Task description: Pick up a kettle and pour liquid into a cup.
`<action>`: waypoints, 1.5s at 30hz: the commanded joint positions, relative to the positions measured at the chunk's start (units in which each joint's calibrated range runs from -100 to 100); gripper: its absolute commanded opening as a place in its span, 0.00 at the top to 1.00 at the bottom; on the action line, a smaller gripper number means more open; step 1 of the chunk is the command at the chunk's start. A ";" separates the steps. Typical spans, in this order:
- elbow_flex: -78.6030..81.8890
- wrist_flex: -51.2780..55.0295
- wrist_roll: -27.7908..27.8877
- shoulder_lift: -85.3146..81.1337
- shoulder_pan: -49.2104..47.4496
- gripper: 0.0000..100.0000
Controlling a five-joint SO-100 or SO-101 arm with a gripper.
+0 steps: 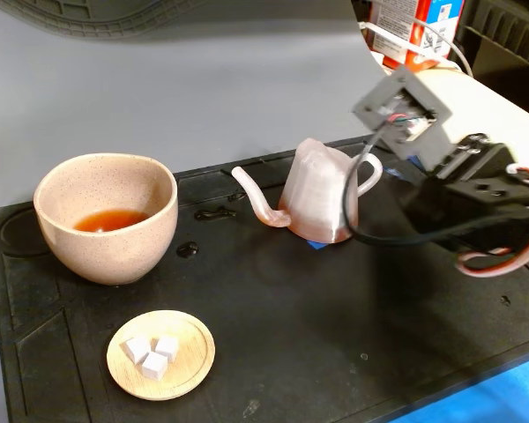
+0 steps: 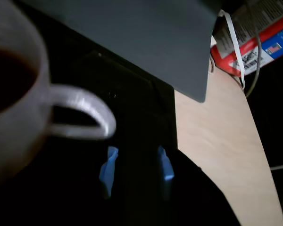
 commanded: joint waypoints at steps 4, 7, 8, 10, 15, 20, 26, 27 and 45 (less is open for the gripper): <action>9.63 -0.59 -0.19 -11.32 0.59 0.88; 15.08 -0.93 -0.19 -16.36 0.13 0.88; 16.62 -0.93 -0.19 -17.98 0.13 0.88; 19.89 -1.02 -0.19 -22.16 0.13 0.88; 26.69 -0.42 -0.19 -33.08 0.06 0.91; 34.04 -0.24 -0.25 -45.62 -0.02 0.99; 36.13 -0.07 -5.02 -57.23 -4.89 0.99; 36.22 -0.07 -5.07 -58.76 -4.97 0.99; 36.31 35.90 -17.20 -94.43 -5.27 0.99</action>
